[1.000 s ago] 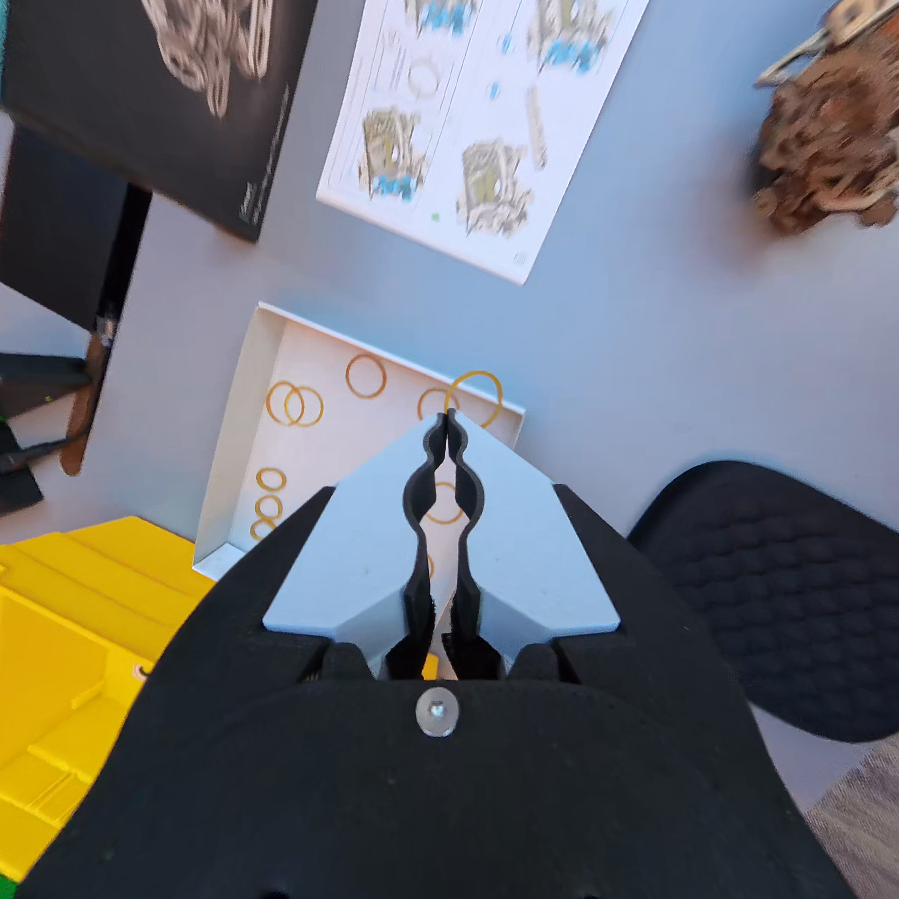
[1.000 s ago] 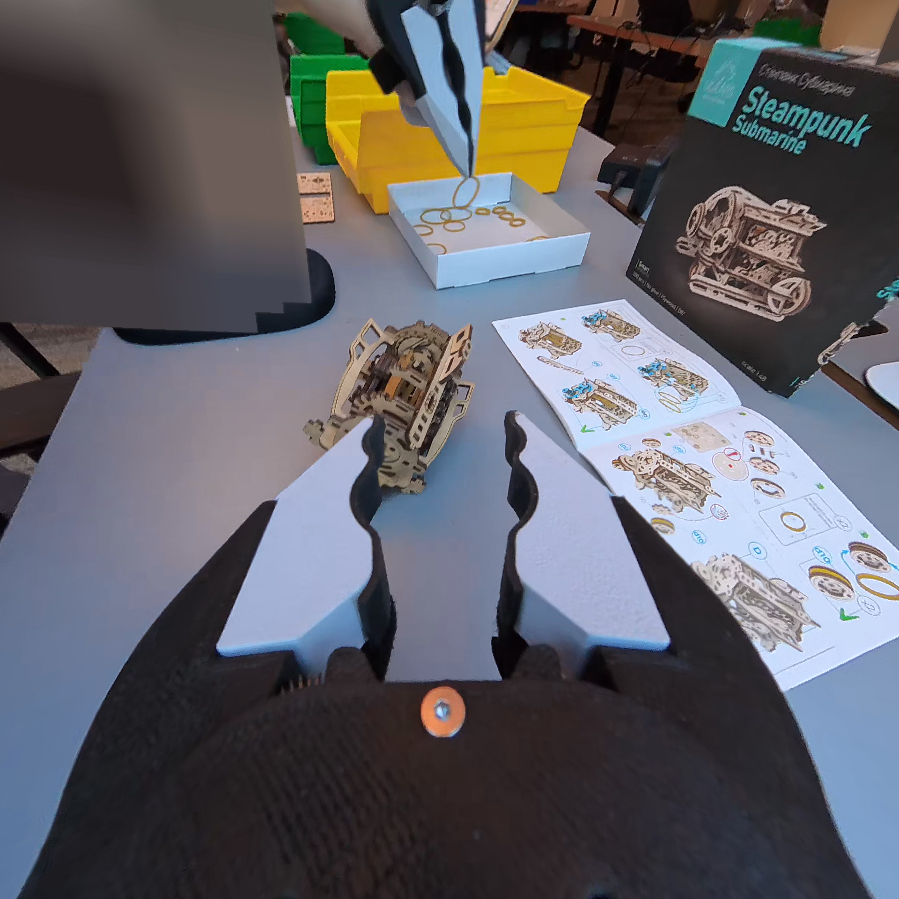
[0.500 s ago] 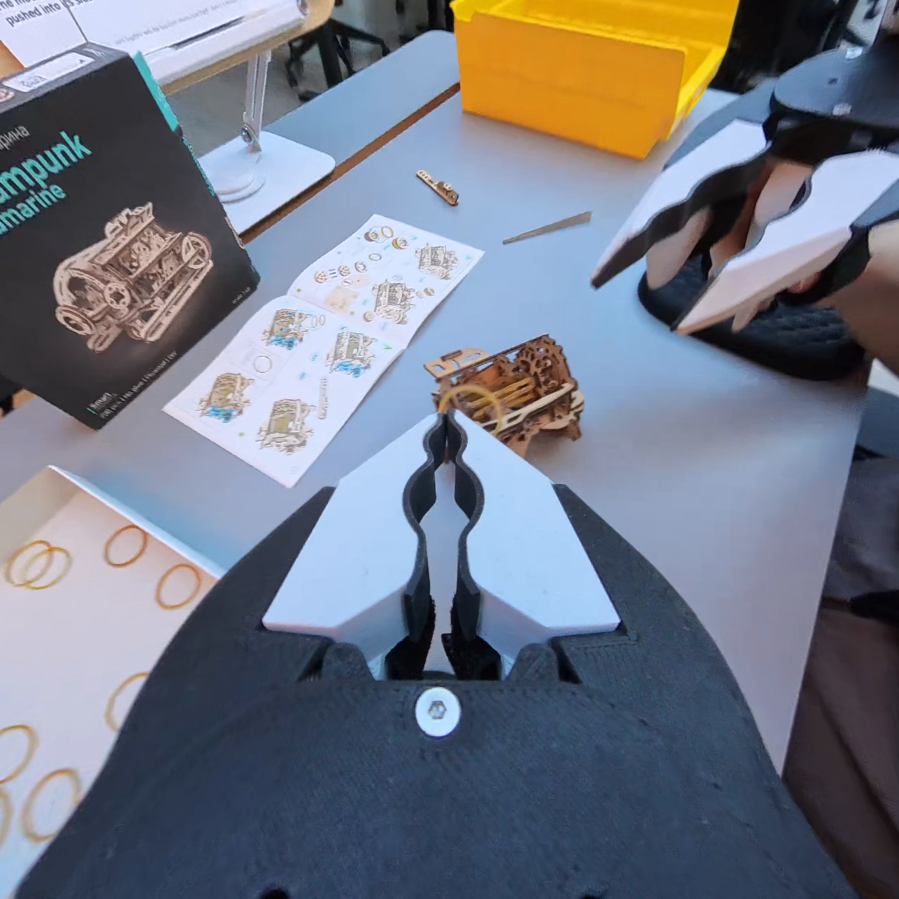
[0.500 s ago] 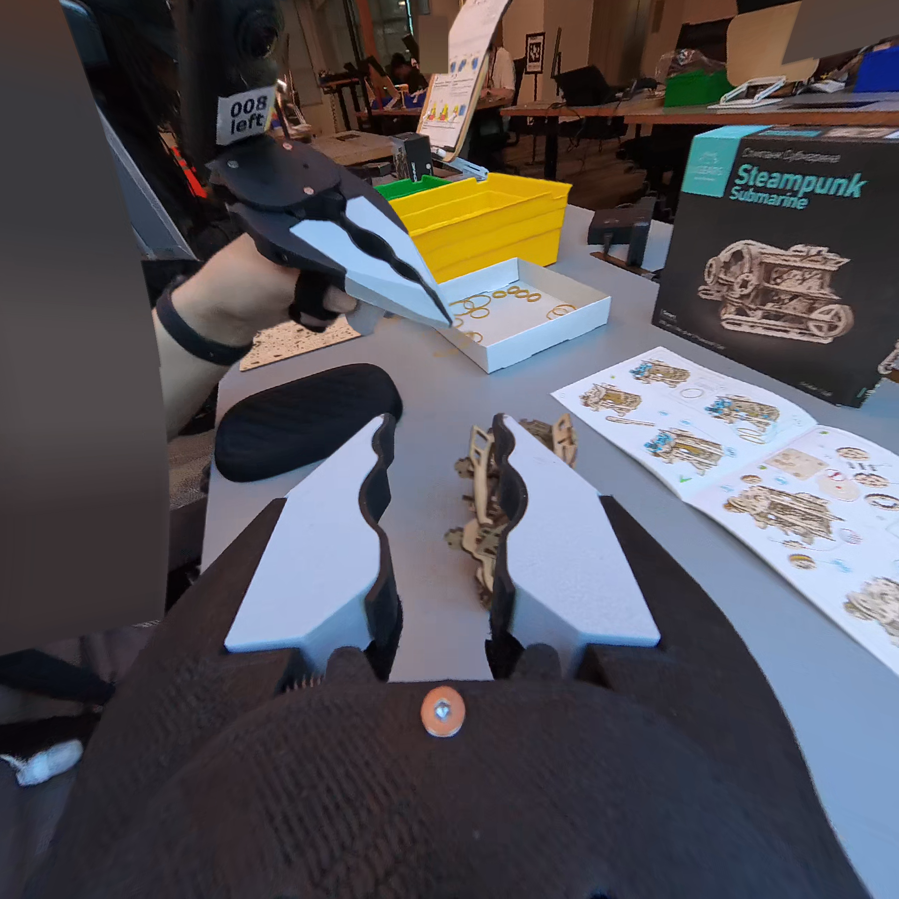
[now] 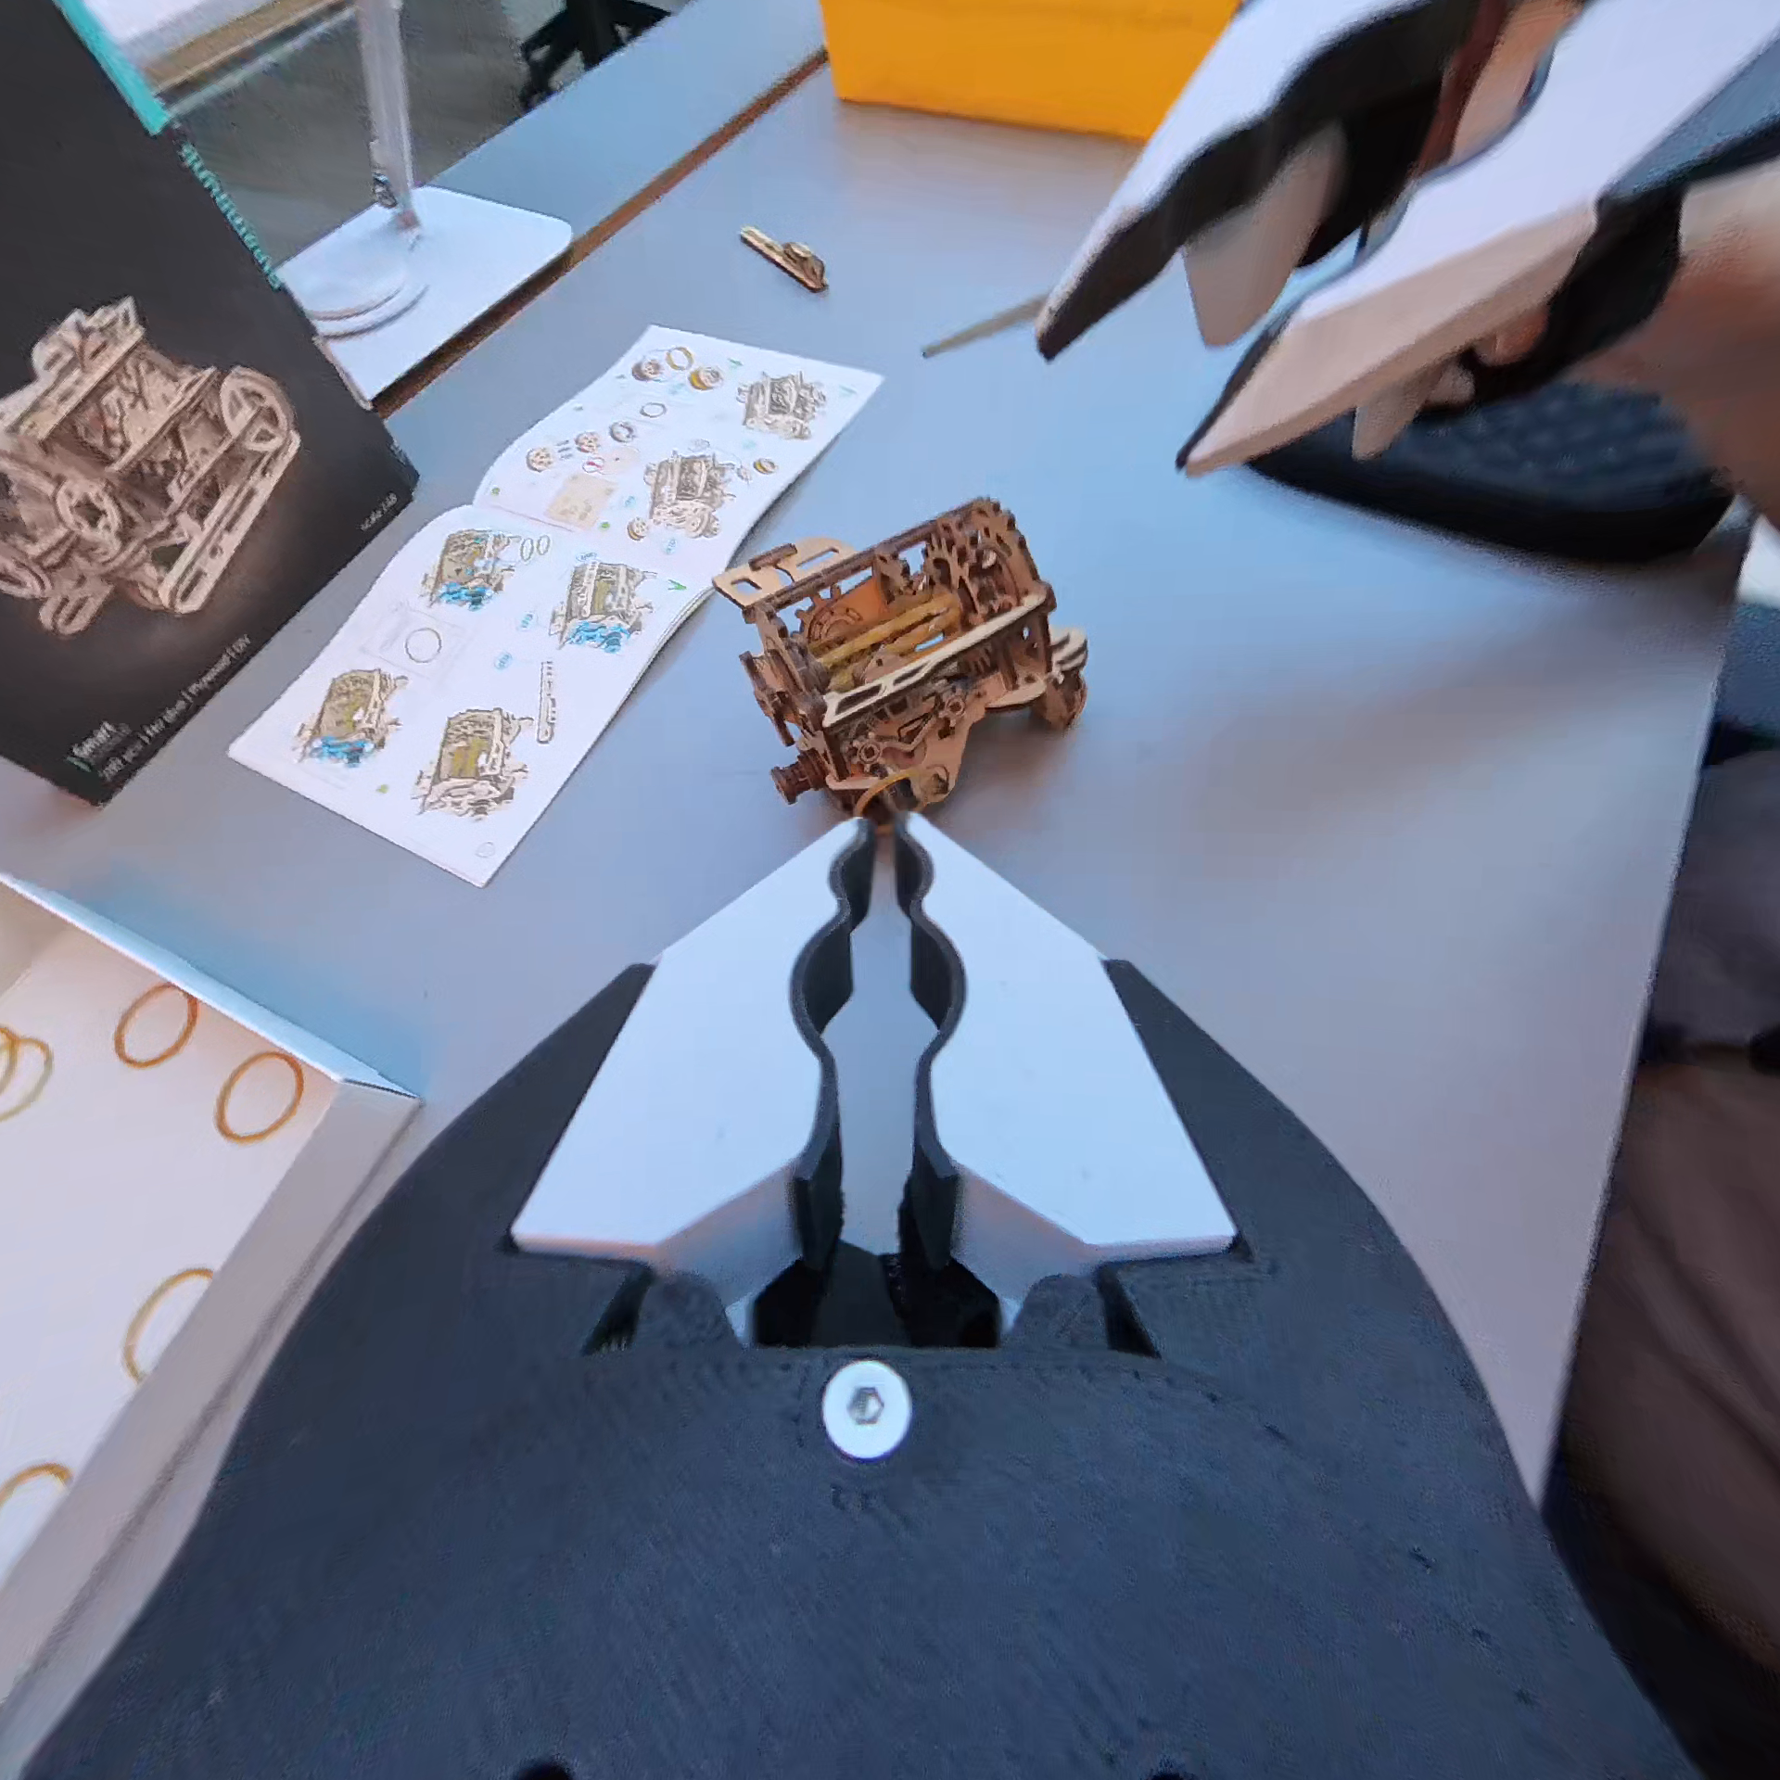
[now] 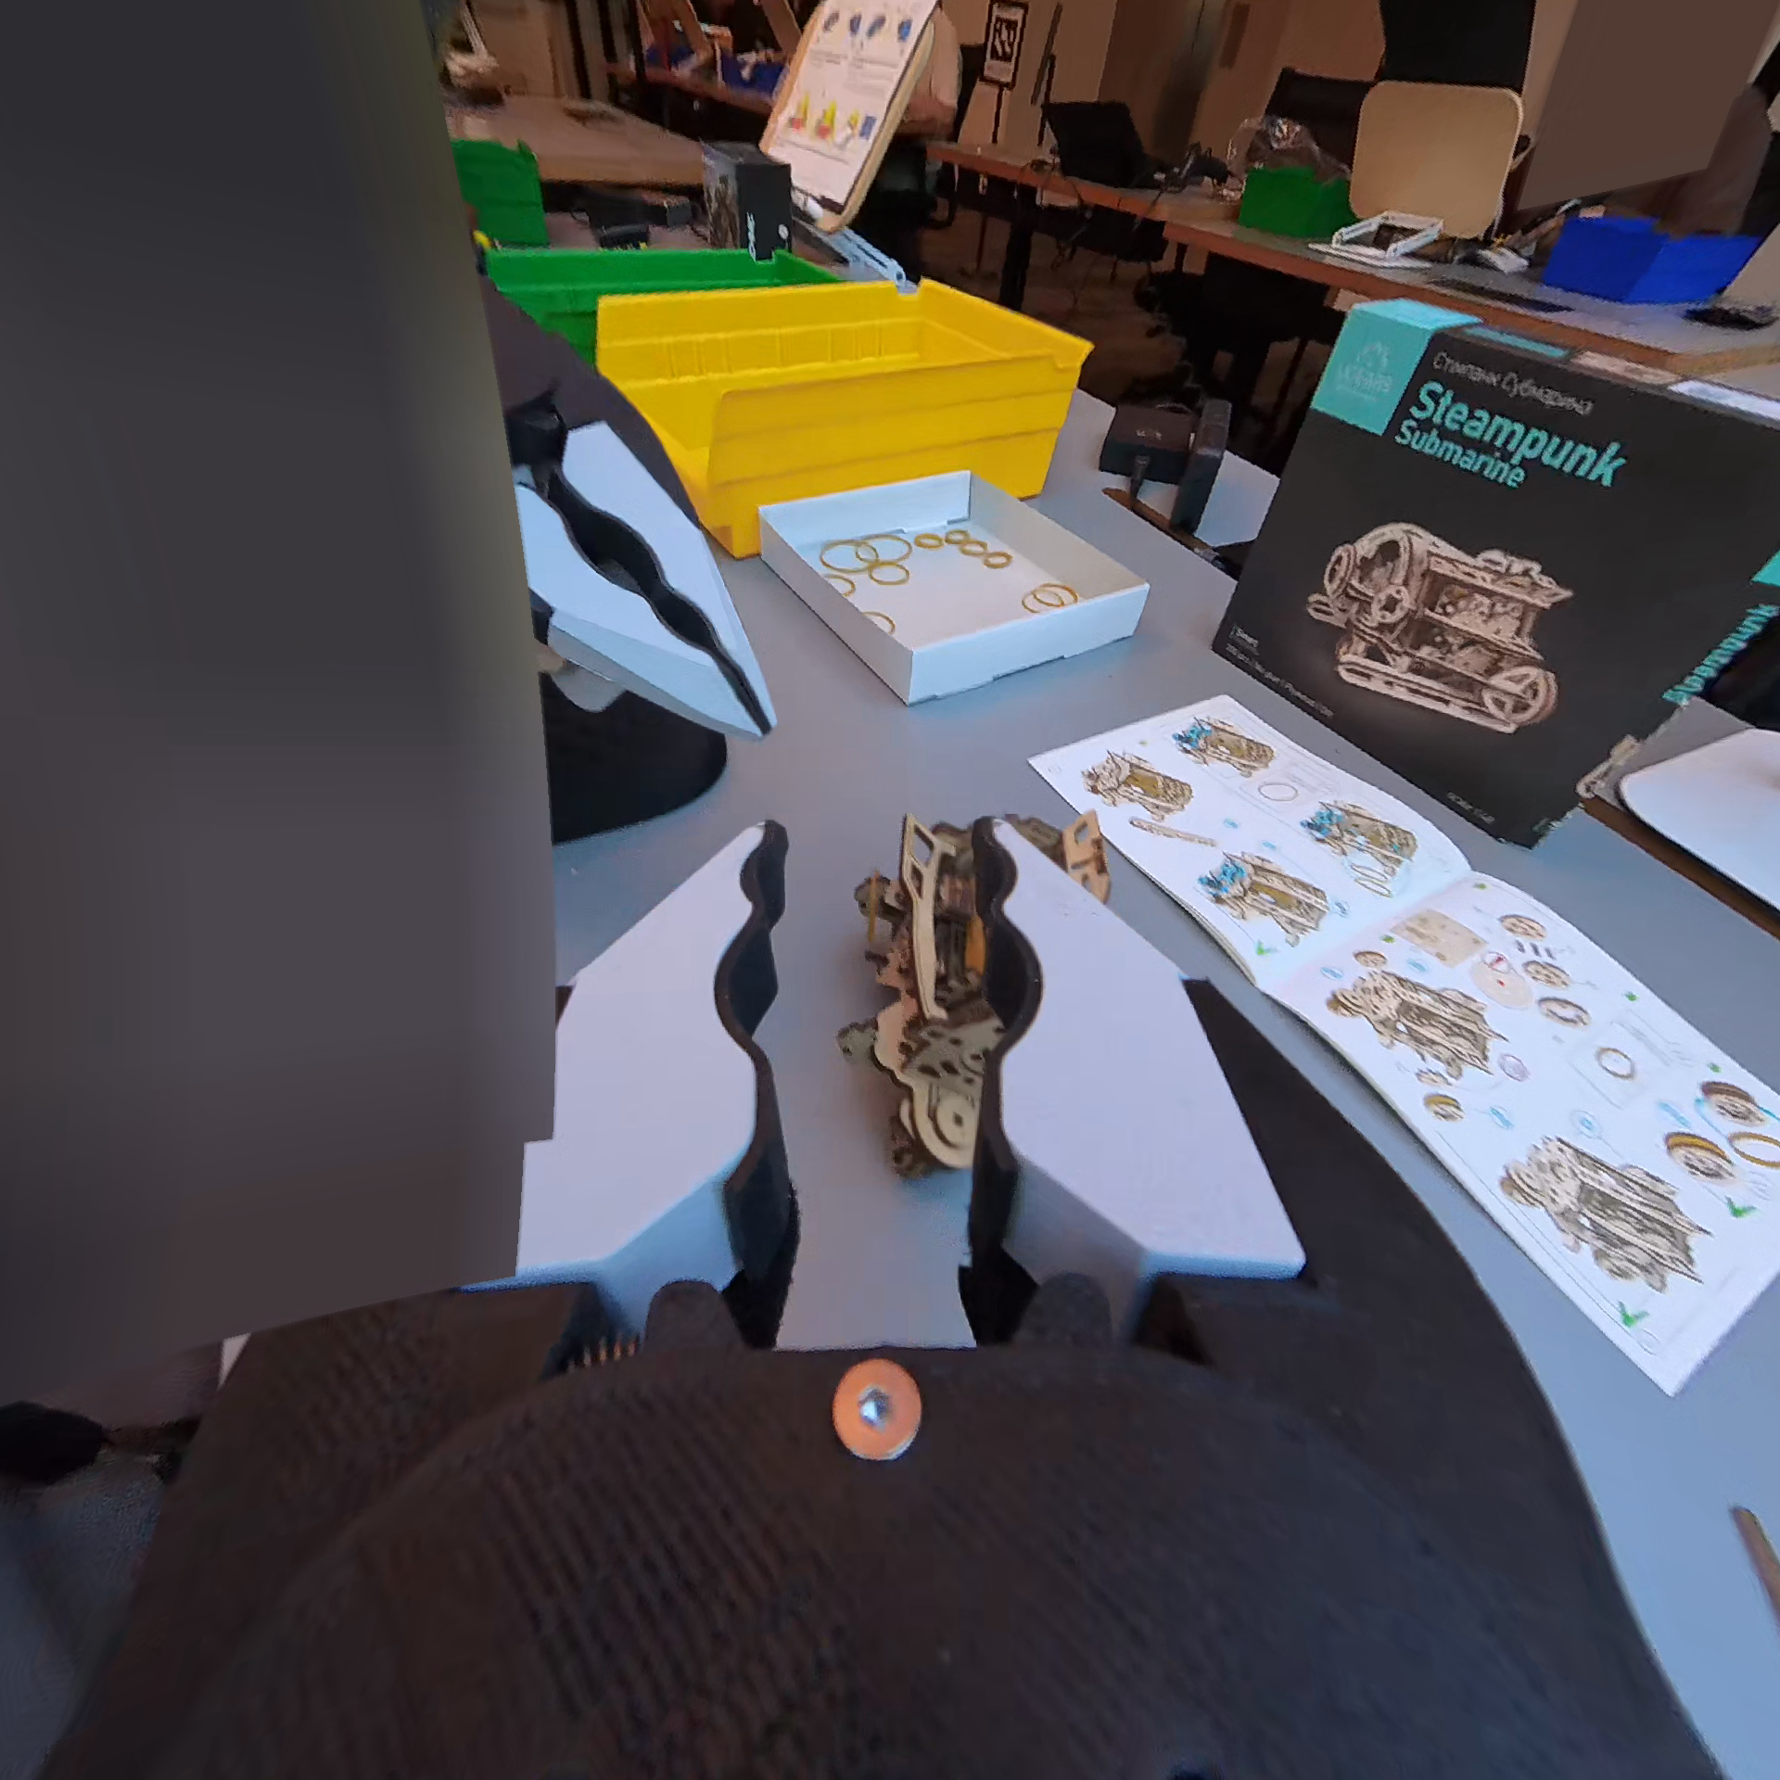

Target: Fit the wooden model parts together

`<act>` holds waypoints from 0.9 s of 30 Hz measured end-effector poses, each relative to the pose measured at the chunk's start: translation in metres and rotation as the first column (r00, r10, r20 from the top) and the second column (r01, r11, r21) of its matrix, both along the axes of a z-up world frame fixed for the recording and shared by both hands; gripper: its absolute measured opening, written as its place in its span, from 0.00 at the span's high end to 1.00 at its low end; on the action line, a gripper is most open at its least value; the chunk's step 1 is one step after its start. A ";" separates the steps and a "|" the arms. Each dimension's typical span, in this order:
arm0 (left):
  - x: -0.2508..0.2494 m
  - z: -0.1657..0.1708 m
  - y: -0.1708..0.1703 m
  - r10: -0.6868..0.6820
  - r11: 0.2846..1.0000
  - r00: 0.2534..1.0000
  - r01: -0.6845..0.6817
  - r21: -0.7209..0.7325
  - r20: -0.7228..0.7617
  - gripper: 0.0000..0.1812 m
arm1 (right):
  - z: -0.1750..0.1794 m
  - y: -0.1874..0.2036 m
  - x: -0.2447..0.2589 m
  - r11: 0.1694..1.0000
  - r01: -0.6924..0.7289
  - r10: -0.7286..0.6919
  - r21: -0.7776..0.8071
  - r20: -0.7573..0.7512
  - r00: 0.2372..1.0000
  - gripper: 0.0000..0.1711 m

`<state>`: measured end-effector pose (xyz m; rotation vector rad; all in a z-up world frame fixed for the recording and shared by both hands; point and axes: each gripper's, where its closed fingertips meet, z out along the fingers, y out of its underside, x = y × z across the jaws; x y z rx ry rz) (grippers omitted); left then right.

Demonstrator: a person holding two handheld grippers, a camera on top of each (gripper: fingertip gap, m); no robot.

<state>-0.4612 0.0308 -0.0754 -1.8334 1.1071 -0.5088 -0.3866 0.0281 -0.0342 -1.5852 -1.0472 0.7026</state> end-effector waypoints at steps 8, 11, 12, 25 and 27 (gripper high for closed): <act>0.014 -0.045 0.023 -0.251 0.967 0.966 0.247 -0.069 -0.057 0.87 | -0.019 0.000 0.015 1.000 0.012 -0.013 0.010 0.054 0.998 0.78; 0.020 -0.048 0.025 -0.327 0.936 0.945 0.326 -0.135 0.017 0.90 | -0.024 0.001 0.017 1.000 0.011 -0.013 0.022 0.085 0.996 0.77; 0.021 -0.048 0.026 -0.339 0.928 0.940 0.340 -0.149 0.033 0.91 | -0.026 0.002 0.019 0.999 0.017 -0.020 0.028 0.099 0.995 0.77; 0.031 -0.050 0.015 -0.486 0.873 0.874 0.483 -0.074 -0.029 1.00 | -0.044 0.014 0.032 0.998 0.055 -0.057 0.018 0.143 0.988 0.77; 0.029 -0.048 0.013 -0.482 0.874 0.876 0.479 -0.081 -0.019 1.00 | -0.044 0.015 0.034 0.998 0.061 -0.062 0.012 0.132 0.989 0.77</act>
